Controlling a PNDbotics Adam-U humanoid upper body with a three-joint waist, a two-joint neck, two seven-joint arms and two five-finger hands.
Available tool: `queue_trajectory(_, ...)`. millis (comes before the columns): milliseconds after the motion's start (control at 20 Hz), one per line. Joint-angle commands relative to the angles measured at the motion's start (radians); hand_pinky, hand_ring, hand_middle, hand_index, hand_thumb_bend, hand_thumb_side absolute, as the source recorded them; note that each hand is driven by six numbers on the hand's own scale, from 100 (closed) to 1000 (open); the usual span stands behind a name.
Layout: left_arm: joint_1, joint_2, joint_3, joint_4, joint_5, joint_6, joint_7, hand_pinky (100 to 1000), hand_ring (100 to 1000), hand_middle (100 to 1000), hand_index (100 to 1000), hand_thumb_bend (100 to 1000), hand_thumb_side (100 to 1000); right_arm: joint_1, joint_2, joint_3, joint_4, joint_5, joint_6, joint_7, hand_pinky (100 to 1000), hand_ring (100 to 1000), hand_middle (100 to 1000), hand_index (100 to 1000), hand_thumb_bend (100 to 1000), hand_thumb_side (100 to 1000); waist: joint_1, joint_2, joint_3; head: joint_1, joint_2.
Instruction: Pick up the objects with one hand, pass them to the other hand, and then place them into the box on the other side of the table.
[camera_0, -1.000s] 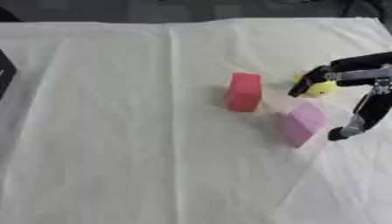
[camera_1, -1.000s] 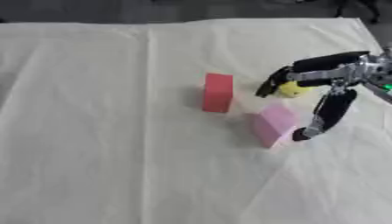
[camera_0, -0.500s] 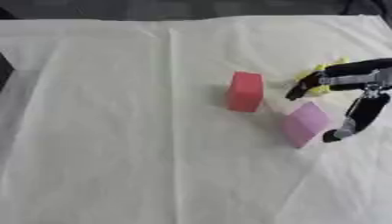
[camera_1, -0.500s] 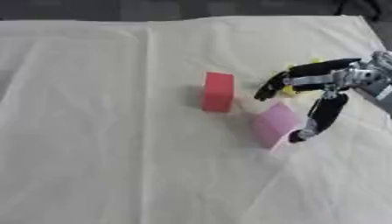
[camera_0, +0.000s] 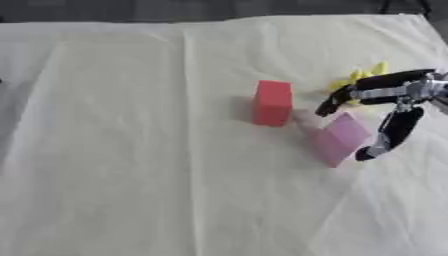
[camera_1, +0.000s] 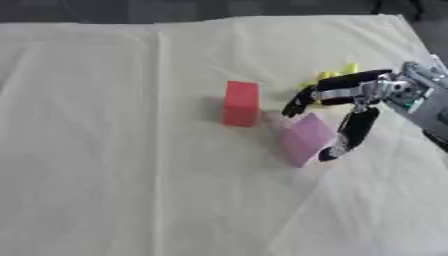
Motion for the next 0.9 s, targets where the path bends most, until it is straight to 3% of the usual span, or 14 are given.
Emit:
queue_trajectory(50, -0.018, 0.014, 0.003, -0.020, 0.005, -0.001, -0.004, 689, 723, 765, 744, 159, 828, -0.015, -0.020, -0.003, -0.002, 0.002, -0.010, 0.013, 951, 877, 816, 903, 515, 100, 0.000, -0.002, 0.002, 0.005, -0.013)
queue_trajectory(900, -0.028, 0.012, 0.000, -0.022, 0.006, -0.002, -0.007, 689, 726, 767, 744, 155, 831, -0.012, -0.007, -0.016, 0.053, 0.040, -0.002, 0.030, 960, 878, 793, 894, 502, 100, -0.004, 0.006, 0.009, 0.017, -0.016)
